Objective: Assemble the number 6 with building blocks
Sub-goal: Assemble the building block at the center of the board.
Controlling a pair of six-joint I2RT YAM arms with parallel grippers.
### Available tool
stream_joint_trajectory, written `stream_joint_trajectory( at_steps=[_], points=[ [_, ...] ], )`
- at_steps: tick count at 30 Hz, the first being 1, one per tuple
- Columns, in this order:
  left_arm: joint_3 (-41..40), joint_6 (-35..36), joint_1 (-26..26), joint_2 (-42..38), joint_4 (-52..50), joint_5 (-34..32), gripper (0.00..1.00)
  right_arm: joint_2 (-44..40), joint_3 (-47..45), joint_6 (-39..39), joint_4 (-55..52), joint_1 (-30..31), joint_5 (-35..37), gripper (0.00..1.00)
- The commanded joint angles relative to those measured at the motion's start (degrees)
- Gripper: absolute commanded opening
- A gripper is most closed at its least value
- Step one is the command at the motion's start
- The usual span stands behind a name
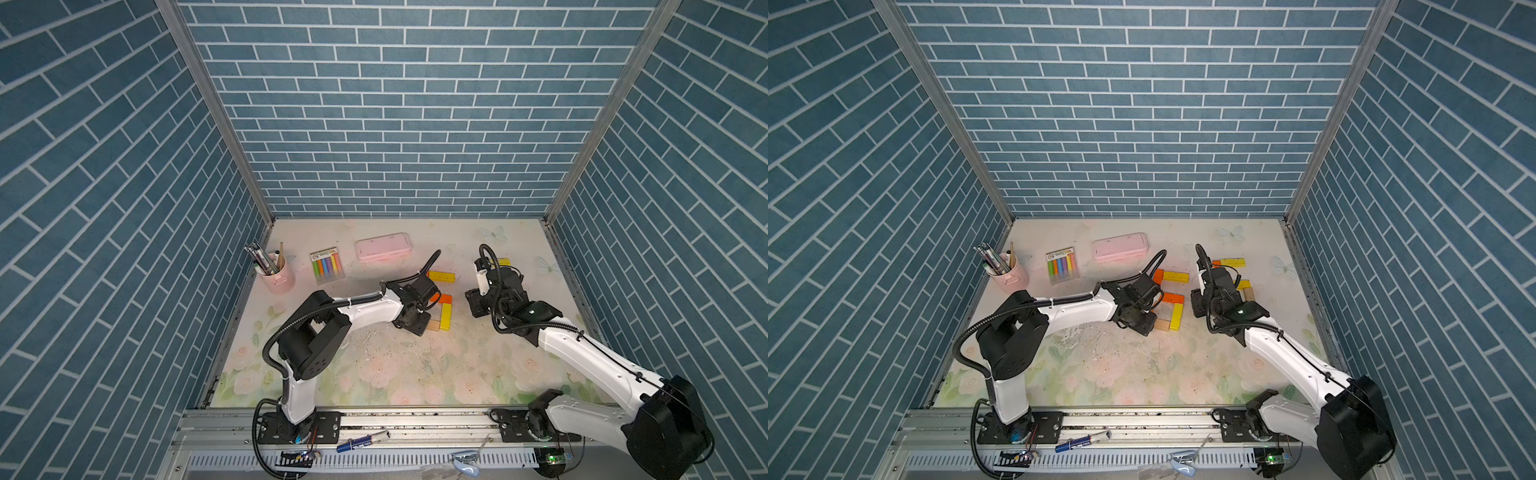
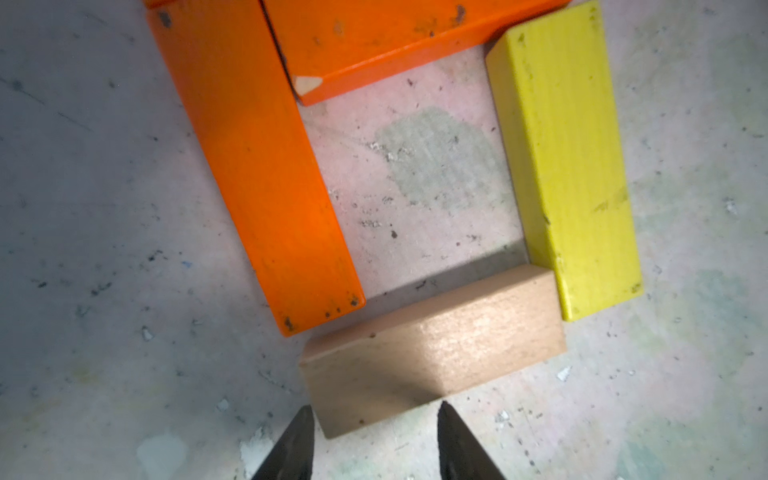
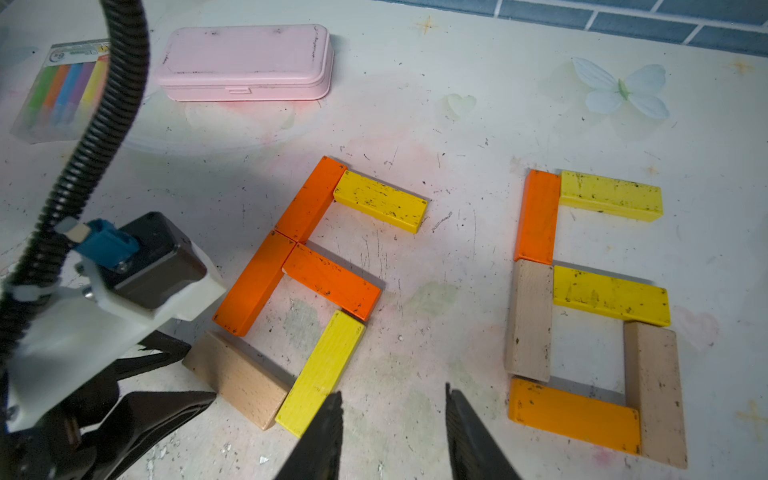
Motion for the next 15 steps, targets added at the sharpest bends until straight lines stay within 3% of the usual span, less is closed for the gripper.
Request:
stream_joint_trajectory(
  at_steps=[1, 15],
  points=[
    [0.9, -1.3, 0.3, 1.9, -0.4, -0.8, 0.48, -0.7, -0.1, 2.1, -0.5, -0.3, -0.5, 0.43],
    [2.1, -1.5, 0.5, 2.3, -1.0, -1.3, 0.45, -1.0, 0.1, 1.9, -1.1, -0.3, -0.4, 0.43]
  ],
)
